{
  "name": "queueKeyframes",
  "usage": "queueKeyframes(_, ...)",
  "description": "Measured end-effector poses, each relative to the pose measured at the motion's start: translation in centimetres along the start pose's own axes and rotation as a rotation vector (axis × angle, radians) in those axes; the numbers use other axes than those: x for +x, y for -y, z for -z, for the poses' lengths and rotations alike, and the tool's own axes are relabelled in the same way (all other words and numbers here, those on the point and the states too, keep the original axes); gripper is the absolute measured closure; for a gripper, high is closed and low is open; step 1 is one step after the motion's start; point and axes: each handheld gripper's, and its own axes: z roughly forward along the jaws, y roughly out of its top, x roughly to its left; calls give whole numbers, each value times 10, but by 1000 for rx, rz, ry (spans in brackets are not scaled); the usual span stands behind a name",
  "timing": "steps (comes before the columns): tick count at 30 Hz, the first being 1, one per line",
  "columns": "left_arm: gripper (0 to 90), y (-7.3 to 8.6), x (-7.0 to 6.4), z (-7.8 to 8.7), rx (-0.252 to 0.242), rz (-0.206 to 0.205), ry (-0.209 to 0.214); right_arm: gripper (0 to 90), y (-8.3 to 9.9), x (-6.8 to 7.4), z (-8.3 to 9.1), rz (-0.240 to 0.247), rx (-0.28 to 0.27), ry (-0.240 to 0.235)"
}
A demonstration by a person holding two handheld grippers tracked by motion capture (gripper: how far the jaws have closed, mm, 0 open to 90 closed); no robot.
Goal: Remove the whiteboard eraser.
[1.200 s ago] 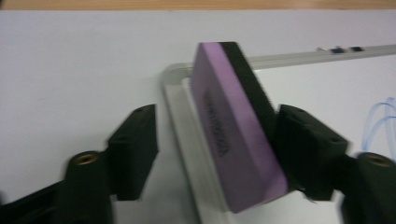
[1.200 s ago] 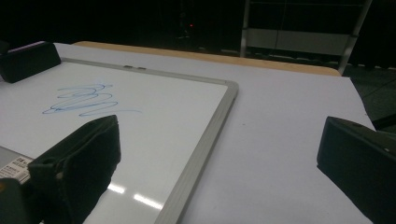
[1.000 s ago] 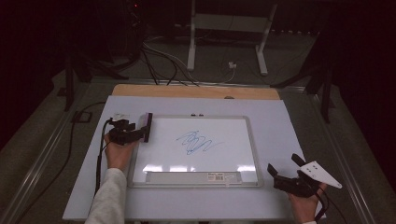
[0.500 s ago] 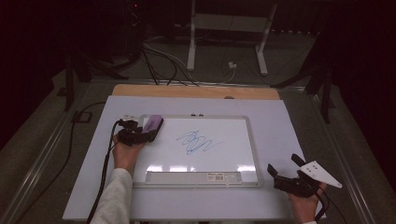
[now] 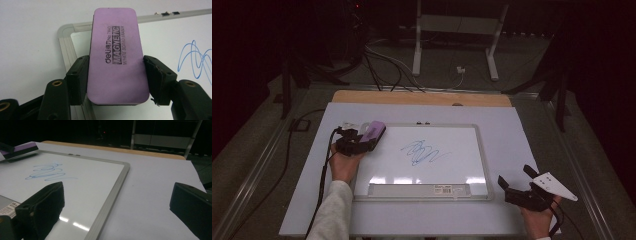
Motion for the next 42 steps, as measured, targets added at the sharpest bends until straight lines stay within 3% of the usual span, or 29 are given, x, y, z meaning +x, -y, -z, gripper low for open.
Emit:
queueKeyframes(16, 417, -3, -12, 10, -32, -87, 26, 0, 0, 0, 0, -1, 1, 1)
queueKeyframes(29, 417, -1, -35, 15, -54, -160, 94, 0, 0, 0, 0, 0, 0, 1)
queueKeyframes(42, 417, 8, -62, 10, -26, -243, 135, 0, 0, 1, 0, 2, 3, -3)
